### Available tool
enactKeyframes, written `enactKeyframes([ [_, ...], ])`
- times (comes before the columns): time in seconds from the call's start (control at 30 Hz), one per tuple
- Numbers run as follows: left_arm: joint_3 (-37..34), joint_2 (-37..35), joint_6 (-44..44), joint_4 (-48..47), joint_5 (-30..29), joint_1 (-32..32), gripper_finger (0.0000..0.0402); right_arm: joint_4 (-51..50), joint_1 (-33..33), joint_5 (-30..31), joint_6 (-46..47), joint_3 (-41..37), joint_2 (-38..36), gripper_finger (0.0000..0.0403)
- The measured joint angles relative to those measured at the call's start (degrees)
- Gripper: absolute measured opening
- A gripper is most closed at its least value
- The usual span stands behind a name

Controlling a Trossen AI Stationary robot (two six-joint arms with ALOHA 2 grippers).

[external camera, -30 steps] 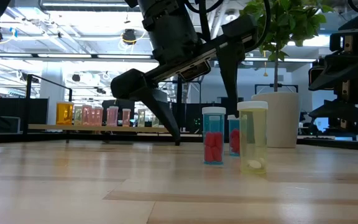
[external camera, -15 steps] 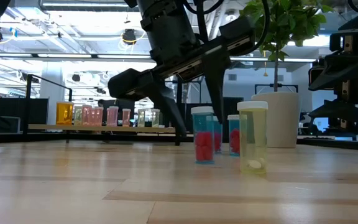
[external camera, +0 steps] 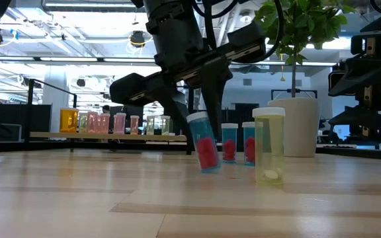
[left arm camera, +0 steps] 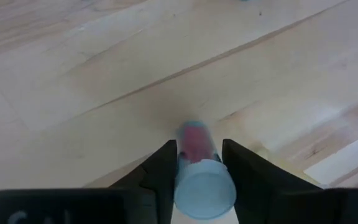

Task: Pick and place medicine bottles onto shelf by color
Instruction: Put the blue pill bottle on the shelf

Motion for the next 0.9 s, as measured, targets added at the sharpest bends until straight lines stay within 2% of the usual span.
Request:
enactKeyframes([
  [0.4,-0.02,-0.39,4.52,-1.67,0.58,2.38,0.0106,-0.01,0.0,-0.02,0.0,0.02,-0.01,0.0249],
  [0.6,-0.02,-4.04,12.05,-7.46,1.71,6.06,0.0106,-0.02,0.0,-0.01,0.0,0.0,0.0,0.0249],
  [0.9,-0.02,-13.9,22.81,-19.36,-12.1,11.44,0.0106,-0.02,0.01,-0.01,0.0,0.02,0.0,0.0249],
])
